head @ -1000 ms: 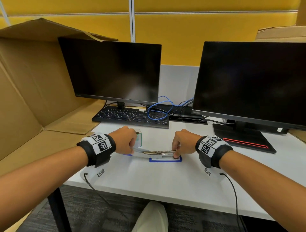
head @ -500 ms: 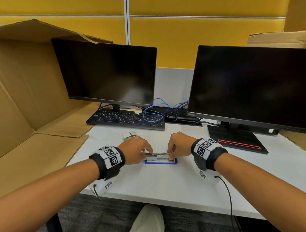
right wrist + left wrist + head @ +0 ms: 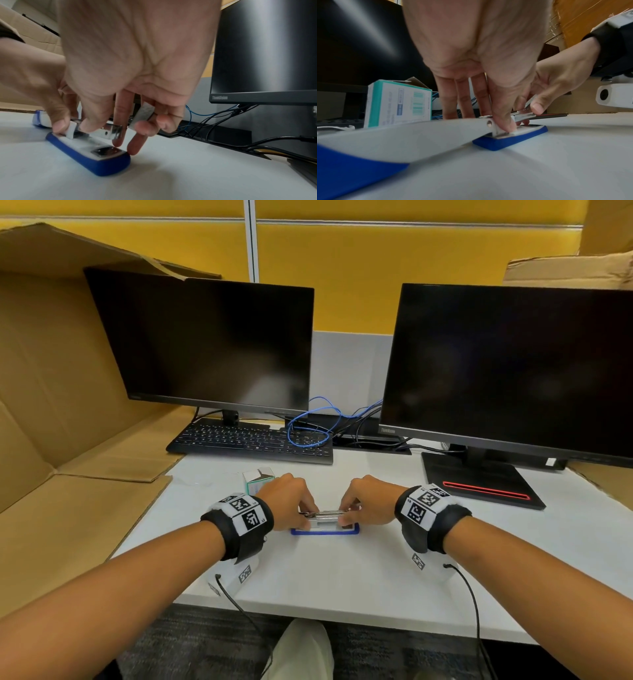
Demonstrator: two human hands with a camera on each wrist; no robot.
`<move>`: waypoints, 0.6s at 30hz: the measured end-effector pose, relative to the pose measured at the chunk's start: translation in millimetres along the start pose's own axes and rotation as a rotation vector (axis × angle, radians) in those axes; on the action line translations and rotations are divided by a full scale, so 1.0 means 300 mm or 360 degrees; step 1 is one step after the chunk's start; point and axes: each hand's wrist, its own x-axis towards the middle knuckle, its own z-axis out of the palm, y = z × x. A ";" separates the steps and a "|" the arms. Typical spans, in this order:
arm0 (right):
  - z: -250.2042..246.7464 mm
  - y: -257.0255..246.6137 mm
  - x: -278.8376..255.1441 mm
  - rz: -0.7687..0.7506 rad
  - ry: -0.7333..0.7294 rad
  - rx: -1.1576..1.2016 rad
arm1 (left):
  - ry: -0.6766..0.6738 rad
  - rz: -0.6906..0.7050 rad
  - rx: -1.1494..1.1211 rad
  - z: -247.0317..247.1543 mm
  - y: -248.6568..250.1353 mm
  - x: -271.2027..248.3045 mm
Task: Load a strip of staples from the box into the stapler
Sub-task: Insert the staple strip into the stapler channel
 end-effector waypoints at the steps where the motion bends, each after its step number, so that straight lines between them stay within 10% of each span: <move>1: -0.002 0.005 -0.005 0.0000 -0.0011 0.0006 | -0.0002 -0.0005 0.0007 0.001 0.000 0.003; 18: -0.037 0.021 -0.006 0.0123 0.0232 0.0244 | 0.0008 -0.0067 0.0021 -0.002 0.017 -0.004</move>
